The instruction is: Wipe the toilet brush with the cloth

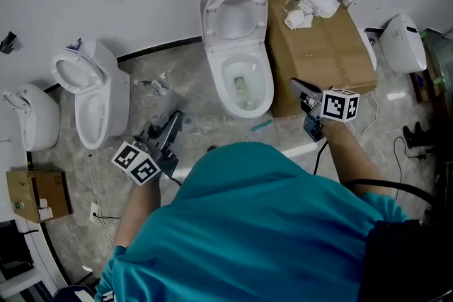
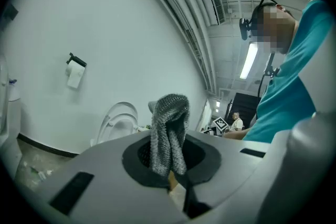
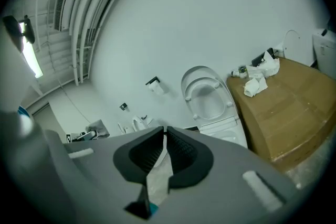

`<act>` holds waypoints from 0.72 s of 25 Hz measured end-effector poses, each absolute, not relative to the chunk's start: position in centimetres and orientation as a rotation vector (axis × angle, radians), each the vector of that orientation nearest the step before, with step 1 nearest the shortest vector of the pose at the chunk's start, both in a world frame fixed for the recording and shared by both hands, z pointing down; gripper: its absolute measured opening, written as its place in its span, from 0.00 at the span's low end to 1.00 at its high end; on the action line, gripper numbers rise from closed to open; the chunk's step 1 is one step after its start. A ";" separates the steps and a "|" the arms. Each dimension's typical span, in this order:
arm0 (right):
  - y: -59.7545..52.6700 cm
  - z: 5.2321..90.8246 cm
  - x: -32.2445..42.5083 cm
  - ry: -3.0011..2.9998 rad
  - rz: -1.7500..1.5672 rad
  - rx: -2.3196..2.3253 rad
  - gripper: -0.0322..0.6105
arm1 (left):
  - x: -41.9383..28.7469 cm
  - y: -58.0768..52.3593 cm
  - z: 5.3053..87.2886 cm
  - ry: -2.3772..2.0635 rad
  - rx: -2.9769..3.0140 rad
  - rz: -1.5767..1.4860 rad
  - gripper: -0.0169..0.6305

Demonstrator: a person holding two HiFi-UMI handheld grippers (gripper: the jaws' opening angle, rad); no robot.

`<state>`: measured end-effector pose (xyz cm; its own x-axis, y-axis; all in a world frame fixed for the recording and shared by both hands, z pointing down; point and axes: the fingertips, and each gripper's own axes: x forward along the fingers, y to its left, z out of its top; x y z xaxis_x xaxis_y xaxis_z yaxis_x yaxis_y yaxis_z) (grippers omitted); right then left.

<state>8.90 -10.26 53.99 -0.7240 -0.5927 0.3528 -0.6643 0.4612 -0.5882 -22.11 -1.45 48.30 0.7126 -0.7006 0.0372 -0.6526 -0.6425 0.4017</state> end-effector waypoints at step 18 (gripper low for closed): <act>-21.7 72.3 6.8 -2.067 1.387 1.090 0.29 | -20.7 -16.1 60.2 -0.860 2.399 0.072 0.06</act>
